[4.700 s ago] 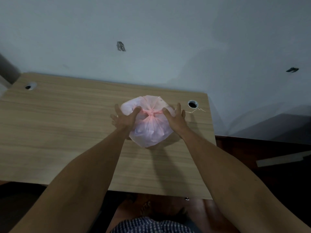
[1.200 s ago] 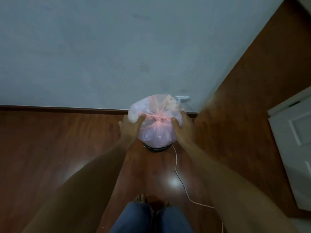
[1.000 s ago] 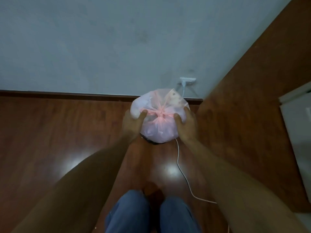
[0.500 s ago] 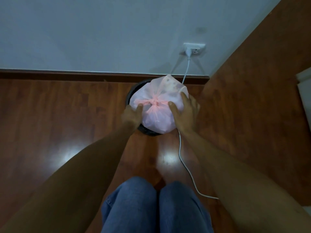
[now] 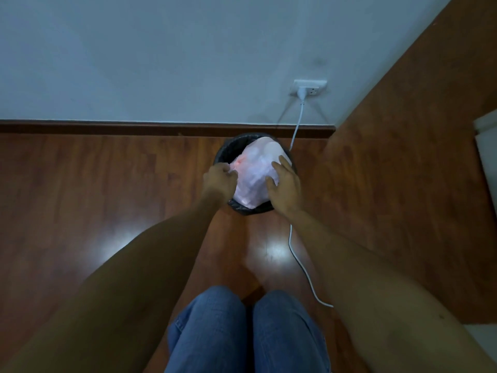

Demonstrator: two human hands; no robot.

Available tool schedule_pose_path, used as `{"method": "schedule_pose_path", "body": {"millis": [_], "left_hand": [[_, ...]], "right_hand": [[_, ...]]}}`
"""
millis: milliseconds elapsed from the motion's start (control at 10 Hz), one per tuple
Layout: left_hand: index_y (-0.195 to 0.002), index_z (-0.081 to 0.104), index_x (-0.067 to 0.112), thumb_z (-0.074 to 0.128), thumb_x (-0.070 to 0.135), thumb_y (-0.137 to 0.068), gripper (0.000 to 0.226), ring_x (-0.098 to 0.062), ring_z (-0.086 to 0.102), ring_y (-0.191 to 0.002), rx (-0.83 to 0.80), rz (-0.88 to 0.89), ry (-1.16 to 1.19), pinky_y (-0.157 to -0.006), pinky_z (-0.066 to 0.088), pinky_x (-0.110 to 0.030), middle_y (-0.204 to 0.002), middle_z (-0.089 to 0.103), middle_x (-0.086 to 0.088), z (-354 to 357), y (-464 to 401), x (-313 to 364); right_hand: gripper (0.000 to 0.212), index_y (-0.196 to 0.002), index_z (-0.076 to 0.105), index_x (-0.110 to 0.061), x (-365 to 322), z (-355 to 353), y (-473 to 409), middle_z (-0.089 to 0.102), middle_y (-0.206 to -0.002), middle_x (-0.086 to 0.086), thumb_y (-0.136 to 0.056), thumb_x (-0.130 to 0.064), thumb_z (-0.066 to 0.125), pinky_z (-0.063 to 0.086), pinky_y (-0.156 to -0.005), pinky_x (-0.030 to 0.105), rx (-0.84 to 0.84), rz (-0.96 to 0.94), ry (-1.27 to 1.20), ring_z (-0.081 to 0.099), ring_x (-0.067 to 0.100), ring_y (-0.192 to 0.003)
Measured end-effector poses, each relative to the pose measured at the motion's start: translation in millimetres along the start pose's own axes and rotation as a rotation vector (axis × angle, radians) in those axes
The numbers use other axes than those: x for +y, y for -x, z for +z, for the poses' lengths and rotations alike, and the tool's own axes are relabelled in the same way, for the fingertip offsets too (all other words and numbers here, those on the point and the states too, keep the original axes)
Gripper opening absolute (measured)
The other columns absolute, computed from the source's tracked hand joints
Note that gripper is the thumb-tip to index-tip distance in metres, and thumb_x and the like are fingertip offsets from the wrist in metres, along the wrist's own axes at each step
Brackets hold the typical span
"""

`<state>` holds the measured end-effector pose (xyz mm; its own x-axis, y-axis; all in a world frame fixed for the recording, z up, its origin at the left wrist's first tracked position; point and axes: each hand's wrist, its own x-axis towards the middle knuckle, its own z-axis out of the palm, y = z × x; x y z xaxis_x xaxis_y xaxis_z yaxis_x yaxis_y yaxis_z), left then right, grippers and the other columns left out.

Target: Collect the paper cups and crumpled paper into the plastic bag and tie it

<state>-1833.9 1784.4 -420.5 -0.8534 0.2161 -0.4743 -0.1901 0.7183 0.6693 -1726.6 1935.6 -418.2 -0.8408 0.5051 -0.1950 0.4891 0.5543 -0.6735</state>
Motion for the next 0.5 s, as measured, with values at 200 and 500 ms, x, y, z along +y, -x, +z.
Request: {"method": "schedule_pose_path", "body": {"millis": [200, 500], "left_hand": [[-0.094, 0.072, 0.014, 0.061, 0.023, -0.09, 0.015, -0.022, 0.063, -0.089, -0.019, 0.058, -0.055, -0.077, 0.045, -0.026, -0.094, 0.071, -0.003, -68.1, 73.5, 91.4], [-0.124, 0.07, 0.015, 0.061, 0.03, -0.094, 0.035, -0.026, 0.061, -0.121, -0.198, 0.233, -0.186, -0.101, 0.044, -0.027, -0.129, 0.068, -0.006, -144.6, 219.3, 231.8]], "right_hand": [[0.038, -0.132, 0.064, -0.002, -73.3, -97.5, 47.9, 0.063, -0.131, 0.018, -0.096, -0.012, 0.06, 0.045, -0.101, 0.034, -0.014, 0.099, 0.01, 0.059, 0.033, -0.121], [0.041, -0.133, 0.063, 0.0, -166.1, -261.0, 159.4, 0.068, -0.126, 0.021, -0.093, -0.011, 0.063, 0.047, -0.102, 0.037, 0.22, 0.315, -0.132, 0.063, 0.035, -0.116]]}}
